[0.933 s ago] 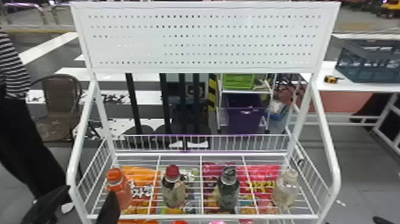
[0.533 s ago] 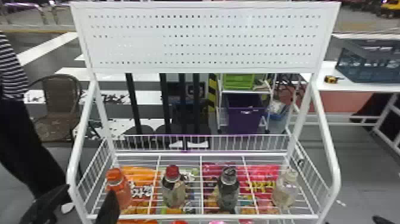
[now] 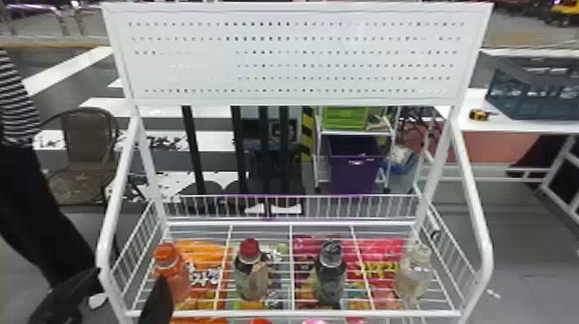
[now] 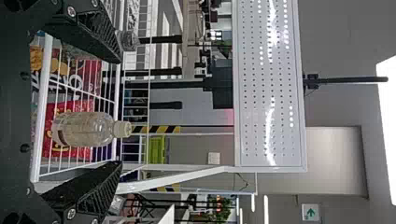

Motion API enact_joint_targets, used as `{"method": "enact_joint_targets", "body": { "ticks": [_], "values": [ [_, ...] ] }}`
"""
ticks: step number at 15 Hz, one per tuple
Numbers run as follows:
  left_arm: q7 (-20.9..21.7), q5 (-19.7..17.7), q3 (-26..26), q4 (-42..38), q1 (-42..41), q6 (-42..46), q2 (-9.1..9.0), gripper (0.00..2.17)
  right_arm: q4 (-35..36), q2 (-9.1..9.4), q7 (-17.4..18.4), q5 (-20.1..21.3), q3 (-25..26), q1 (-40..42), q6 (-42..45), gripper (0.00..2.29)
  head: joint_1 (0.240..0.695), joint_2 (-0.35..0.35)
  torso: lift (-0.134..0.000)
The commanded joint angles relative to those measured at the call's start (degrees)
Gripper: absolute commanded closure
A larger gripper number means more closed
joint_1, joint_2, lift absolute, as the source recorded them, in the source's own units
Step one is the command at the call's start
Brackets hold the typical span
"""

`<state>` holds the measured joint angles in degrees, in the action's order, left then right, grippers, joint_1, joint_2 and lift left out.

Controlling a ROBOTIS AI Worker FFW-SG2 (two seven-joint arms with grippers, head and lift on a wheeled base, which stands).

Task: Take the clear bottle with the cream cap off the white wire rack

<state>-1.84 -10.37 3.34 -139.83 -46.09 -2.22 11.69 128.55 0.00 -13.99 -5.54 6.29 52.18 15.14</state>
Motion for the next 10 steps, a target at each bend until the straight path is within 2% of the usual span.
{"method": "enact_joint_targets", "body": {
  "ticks": [1, 6, 10],
  "values": [
    [0.0, 0.1, -0.1, -0.2, -0.2, 0.0, 0.0, 0.13, -10.3, 0.05, 0.1, 1.0, -0.5, -5.1, 6.0, 0.13, 0.499, 0.0, 0.0],
    [-0.1, 0.7, -0.8, -1.0, -0.5, -0.9, 0.0, 0.13, -28.9, 0.05, 1.5, 3.0, -1.2, -18.1, 9.5, 0.13, 0.499, 0.0, 0.0],
    [-0.3, 2.3, -2.6, -0.9, -0.4, -2.0, 0.0, 0.13, -39.0, 0.05, 1.5, 4.0, -1.2, -28.9, 9.7, 0.13, 0.499, 0.0, 0.0]
  ]
}}
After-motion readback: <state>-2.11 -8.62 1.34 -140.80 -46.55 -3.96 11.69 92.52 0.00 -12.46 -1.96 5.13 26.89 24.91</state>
